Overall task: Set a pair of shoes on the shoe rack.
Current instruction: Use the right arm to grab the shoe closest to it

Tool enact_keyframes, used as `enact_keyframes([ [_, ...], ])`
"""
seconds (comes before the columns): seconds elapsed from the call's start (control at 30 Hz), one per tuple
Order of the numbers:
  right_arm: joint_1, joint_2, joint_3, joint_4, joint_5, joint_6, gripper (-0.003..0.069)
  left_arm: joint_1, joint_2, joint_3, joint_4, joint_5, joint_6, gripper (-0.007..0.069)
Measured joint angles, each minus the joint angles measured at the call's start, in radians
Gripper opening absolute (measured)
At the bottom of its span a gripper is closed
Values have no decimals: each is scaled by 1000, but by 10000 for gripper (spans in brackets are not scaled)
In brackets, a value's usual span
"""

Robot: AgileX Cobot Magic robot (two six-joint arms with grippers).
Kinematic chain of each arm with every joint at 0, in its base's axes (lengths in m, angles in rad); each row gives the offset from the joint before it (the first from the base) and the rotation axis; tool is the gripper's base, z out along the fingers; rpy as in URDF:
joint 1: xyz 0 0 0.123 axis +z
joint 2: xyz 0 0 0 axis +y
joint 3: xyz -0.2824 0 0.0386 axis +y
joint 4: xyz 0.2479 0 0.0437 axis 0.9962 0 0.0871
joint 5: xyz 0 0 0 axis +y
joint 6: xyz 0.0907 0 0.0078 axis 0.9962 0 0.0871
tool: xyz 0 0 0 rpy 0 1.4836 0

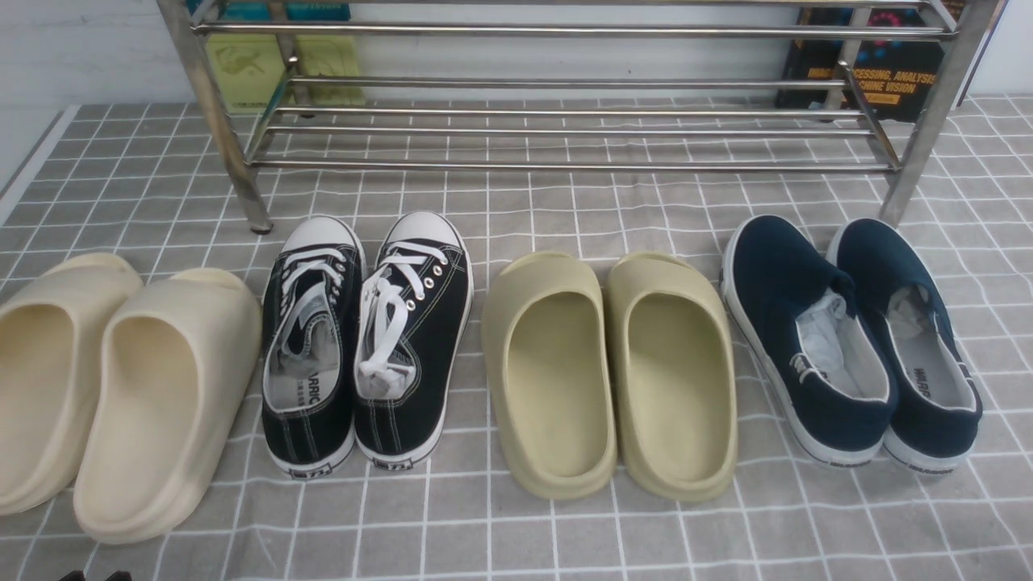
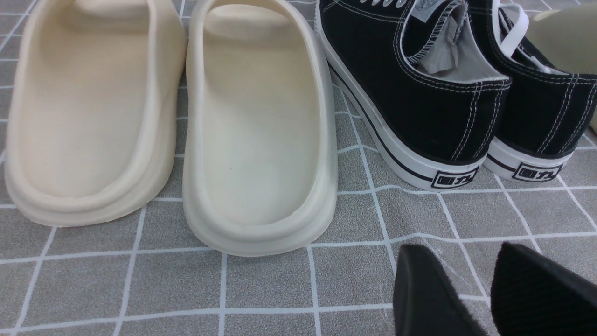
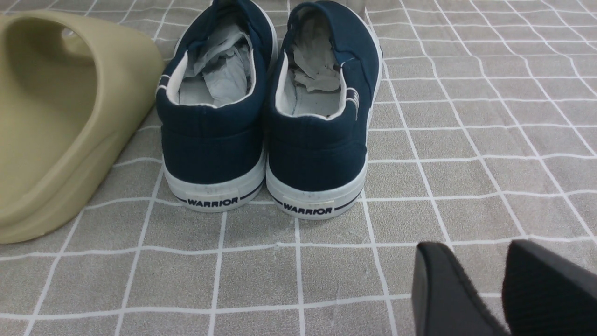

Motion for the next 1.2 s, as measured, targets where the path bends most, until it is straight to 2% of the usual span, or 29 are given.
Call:
enact_keyframes([
  [0.13,0,0,11,0,-90,0,238,0,0,0,0,0,0,237],
  [0.33,0,0,11,-3,-362,0,238,0,0,0,0,0,0,237],
  [0.53,0,0,11,-7,-539,2,238,0,0,0,0,0,0,237],
  [0.7,0,0,11,-1,-757,76,238,0,0,0,0,0,0,237],
  [0.8,0,0,10,10,-827,107,238,0,0,0,0,0,0,237],
  [0.9,0,5,-58,25,-812,116,198,0,0,0,0,0,0,237],
  [0.97,0,74,-196,35,-717,106,81,0,0,0,0,0,0,237],
  [1.0,0,110,-256,34,-678,100,43,0,0,0,0,0,0,237],
  [1.03,0,120,-256,34,-668,98,35,0,0,0,0,0,0,237],
  [1.07,0,235,-376,31,-564,75,0,0,0,0,0,0,0,237],
  [1.2,0,463,-516,-14,-453,49,-2,0,0,0,0,0,0,237],
])
